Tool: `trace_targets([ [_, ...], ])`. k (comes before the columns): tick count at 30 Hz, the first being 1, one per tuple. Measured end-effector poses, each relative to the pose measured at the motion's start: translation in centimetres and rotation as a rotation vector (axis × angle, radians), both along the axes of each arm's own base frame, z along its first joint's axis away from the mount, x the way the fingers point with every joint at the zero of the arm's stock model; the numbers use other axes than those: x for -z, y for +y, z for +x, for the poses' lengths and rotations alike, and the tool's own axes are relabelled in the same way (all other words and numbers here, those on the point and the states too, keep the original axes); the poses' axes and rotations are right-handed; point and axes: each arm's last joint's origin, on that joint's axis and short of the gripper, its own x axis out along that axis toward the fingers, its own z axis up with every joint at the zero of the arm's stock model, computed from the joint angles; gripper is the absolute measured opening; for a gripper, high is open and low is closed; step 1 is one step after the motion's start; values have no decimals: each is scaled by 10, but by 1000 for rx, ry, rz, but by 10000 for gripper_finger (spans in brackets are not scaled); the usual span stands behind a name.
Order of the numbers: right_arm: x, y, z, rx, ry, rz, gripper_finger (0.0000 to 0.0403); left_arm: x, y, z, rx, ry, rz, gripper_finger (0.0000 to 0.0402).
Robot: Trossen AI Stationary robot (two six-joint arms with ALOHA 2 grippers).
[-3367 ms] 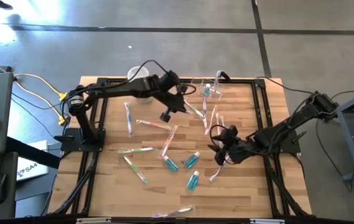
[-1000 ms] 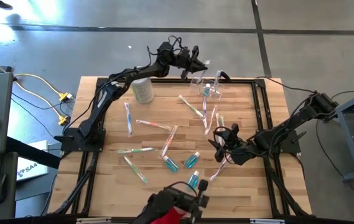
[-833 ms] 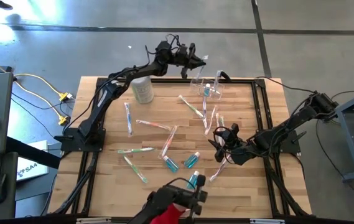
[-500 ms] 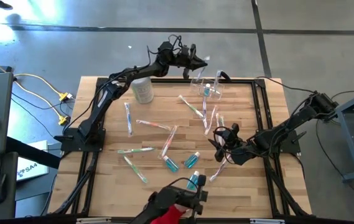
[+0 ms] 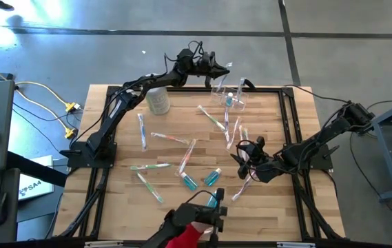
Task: Pick & Place toothbrushing station
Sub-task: Put the blue toothbrush into the transparent organizer
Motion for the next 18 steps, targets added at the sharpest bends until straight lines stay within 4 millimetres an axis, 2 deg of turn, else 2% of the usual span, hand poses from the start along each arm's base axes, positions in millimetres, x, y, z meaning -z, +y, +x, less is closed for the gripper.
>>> trace_targets([
  [6,0,0,0,-4,-1,5,203,12,3,1,-2,25,-34,2],
  [18,0,0,0,-5,-4,11,203,17,4,2,-18,57,-21,2],
])
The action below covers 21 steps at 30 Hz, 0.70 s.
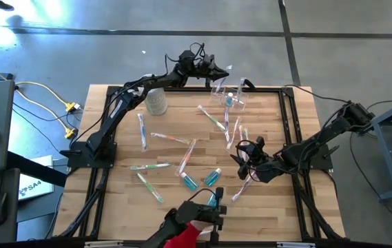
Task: Pick & Place toothbrushing station
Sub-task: Put the blue toothbrush into the transparent organizer
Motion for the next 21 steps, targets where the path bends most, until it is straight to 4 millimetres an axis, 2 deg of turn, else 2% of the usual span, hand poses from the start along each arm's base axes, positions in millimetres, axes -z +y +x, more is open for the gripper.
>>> trace_targets([
  [12,0,0,0,0,0,0,203,5,0,2,-5,42,1,2],
  [21,0,0,0,0,0,0,203,12,-9,11,-63,87,-7,2],
])
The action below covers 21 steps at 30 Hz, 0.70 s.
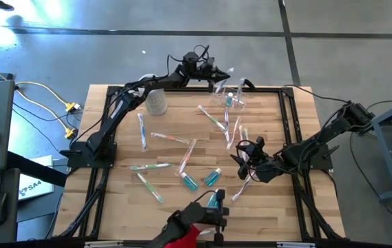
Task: Pick & Place toothbrushing station
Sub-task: Put the blue toothbrush into the transparent organizer
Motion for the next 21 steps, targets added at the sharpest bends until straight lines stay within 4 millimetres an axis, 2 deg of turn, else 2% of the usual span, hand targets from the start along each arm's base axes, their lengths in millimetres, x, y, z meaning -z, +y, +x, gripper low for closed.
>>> trace_targets([
  [5,0,0,0,0,0,1,203,0,-4,3,9,-1,9,8],
  [14,0,0,0,-5,2,5,203,1,-3,3,4,6,-2,68],
  [21,0,0,0,-5,2,5,203,1,-3,3,5,12,-10,92],
])
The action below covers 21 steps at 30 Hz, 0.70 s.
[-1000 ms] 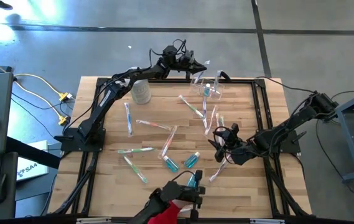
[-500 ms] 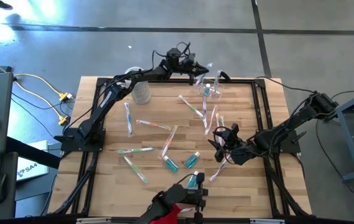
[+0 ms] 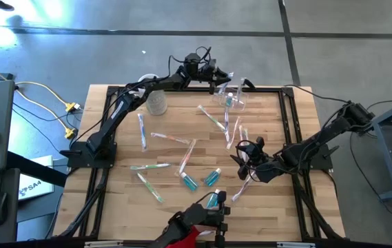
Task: Pick & Place toothbrushing station
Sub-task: Put the blue toothbrush into the transparent organizer
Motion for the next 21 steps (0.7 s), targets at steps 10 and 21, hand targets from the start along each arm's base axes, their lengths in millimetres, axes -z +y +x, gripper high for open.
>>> trace_targets([
  [10,0,0,0,1,-2,4,203,-7,0,-1,15,-50,-52,97],
  [21,1,2,0,-25,0,53,203,-14,11,-12,21,-99,-83,97],
])
